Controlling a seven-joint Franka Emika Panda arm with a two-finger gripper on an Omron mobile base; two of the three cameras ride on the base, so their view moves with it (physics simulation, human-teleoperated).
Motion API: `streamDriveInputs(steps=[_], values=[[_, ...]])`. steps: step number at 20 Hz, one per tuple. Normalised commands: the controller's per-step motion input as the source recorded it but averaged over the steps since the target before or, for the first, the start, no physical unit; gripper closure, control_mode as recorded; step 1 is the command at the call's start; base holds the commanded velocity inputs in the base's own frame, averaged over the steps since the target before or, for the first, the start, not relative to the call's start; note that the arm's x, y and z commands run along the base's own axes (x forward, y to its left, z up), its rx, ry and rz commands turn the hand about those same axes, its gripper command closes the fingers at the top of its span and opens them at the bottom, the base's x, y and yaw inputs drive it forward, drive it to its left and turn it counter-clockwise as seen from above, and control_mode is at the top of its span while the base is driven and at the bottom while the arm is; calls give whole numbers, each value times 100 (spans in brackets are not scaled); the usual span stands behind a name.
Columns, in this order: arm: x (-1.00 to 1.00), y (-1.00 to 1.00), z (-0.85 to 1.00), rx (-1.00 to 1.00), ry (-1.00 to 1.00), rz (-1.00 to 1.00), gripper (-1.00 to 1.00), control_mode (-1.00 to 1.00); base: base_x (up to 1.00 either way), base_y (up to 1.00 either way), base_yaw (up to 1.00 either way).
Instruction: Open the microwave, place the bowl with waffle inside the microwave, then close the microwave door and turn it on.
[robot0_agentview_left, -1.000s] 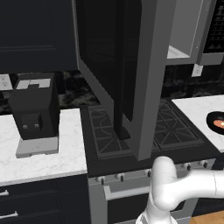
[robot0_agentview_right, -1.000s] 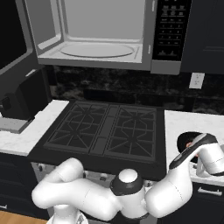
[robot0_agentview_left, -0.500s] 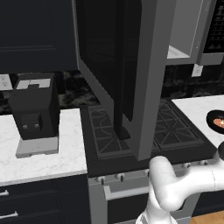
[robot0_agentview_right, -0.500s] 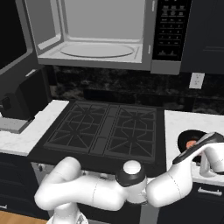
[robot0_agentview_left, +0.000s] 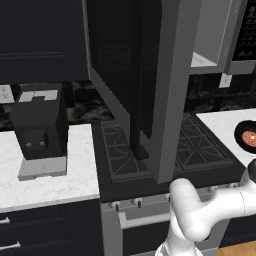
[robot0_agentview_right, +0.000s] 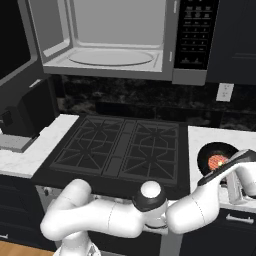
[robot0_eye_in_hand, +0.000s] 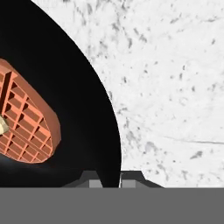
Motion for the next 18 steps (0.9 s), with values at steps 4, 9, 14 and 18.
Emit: streamDriveInputs(steps=[4,9,14,18], values=[[-1,99,37,-26,-31,14,100,-100,0,0,0],[0,100,21,-29,-13,11,100,-100,0,0,0],[-2,87,31,-19,0,6,100,-100,0,0,0],[-8,88,34,-11,0,0,100,-100,0,0,0]])
